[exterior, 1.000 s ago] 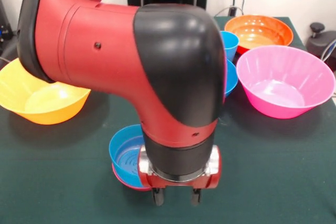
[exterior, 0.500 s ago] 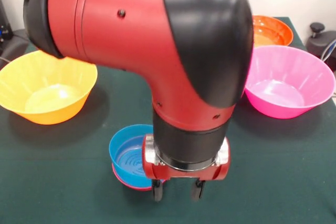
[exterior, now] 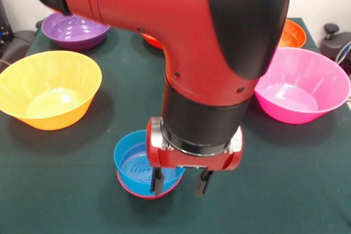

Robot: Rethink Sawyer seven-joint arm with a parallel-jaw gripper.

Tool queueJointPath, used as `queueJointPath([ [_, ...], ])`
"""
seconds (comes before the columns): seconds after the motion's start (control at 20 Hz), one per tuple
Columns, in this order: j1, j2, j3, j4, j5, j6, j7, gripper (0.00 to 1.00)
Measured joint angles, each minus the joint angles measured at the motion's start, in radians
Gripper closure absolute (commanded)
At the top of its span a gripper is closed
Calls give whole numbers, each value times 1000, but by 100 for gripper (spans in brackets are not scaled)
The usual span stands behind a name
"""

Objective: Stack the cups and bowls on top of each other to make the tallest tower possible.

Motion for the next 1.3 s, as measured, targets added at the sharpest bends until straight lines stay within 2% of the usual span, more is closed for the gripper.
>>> queueJointPath([
  [0.15,15,-25,32,30,-40,0,0,0],
  [0.25,39,-62,76,85,-91,0,0,0],
  [0.7,93,-171,180,266,-231,0,0,0],
  [0.9,87,-180,207,277,-267,0,0,0],
  [1.3,62,-137,252,234,-272,0,0,0],
])
